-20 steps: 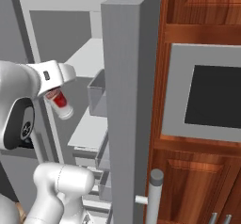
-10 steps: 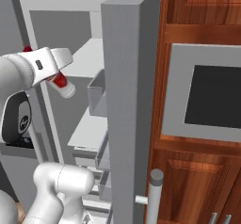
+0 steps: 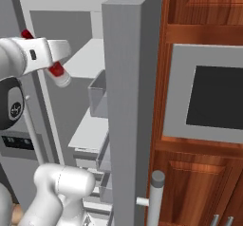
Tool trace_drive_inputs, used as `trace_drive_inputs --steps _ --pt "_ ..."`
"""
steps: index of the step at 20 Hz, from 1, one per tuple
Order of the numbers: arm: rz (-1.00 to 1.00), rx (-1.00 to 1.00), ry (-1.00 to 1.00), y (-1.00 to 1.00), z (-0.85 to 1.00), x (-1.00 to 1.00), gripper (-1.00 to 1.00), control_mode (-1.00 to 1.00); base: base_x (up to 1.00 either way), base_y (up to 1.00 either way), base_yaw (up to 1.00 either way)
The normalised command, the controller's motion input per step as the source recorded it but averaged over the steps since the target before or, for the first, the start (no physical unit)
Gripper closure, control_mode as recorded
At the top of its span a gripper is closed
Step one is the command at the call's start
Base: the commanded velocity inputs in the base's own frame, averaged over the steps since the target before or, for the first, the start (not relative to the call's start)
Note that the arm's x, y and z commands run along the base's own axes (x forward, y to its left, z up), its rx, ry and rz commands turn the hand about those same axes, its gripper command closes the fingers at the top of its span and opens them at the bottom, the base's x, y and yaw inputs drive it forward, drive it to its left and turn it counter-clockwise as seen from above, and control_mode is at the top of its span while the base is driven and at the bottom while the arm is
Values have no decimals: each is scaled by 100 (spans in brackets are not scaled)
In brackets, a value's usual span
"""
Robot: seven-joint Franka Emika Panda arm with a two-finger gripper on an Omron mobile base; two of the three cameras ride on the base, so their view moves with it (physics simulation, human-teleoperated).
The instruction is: Place the liquor on the top shelf of the fridge to keep it out of children's reach, and place the cucumber and bell pepper on lower shelves for easy access.
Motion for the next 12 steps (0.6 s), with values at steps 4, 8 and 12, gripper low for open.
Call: trace_drive_inputs --steps 4,8,12 --pt "-3 15 0 3 25 15 100 -100 0 0 0" --pt "0 9 0 0 -2 20 100 -100 0 0 0" --pt "0 2 0 0 -20 18 100 -100 0 0 0"
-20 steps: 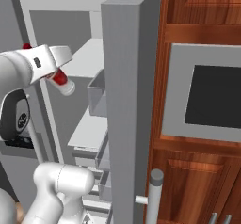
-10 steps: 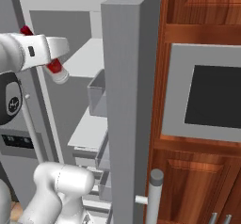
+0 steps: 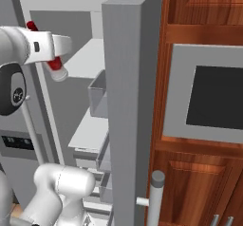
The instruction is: Place the liquor on the top shelf of the fridge to keep it out of children's reach, and place the cucumber and bell pepper on lower shelves for easy access.
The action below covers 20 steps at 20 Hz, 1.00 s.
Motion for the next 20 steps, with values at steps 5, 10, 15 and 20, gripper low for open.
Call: trace_drive_inputs --steps 5,10,15,20 --pt "0 0 0 -1 -27 24 100 -100 0 0 0" --pt "0 1 0 -9 -17 34 100 -100 0 0 0" --pt "0 3 0 -42 -2 35 100 -100 0 0 0" --pt "0 1 0 -44 0 31 100 -100 0 0 0"
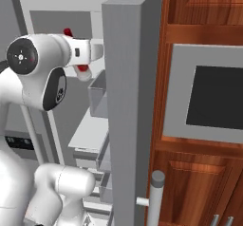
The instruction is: Place the liquor on the top shelf of the fridge to keep it out of children's reach, and place the cucumber and bell pepper on lower shelves for easy access.
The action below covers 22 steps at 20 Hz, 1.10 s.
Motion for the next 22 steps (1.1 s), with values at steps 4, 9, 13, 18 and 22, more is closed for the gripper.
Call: trace_drive_inputs --steps 4,9,13,18,22 --pt "0 0 0 -5 0 44 100 -100 0 0 0" --pt "0 0 2 0 -6 53 100 -100 0 0 0" --pt "0 0 1 0 -14 48 100 -100 0 0 0" --pt "0 0 0 0 -19 49 100 -100 0 0 0" --pt "1 0 2 0 -15 50 100 -100 0 0 0"
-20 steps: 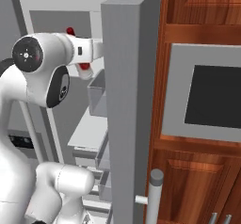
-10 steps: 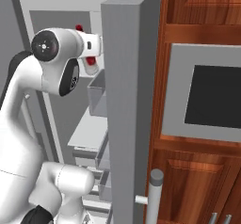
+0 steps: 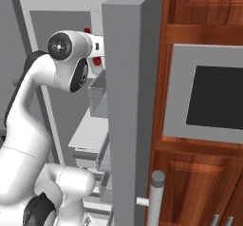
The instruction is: Place the liquor on the top shelf of the fridge to keep it out of children's reach, and place the cucumber and bell pepper on lower shelves for easy access.
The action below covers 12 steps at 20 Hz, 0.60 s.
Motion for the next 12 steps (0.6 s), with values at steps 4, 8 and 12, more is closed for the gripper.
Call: trace_drive_inputs --steps 4,8,12 --pt "1 0 4 0 -11 55 100 -100 0 0 0" --pt "1 0 4 0 -7 59 100 -100 0 0 0" --pt "1 0 3 0 -2 58 100 -100 0 0 0"
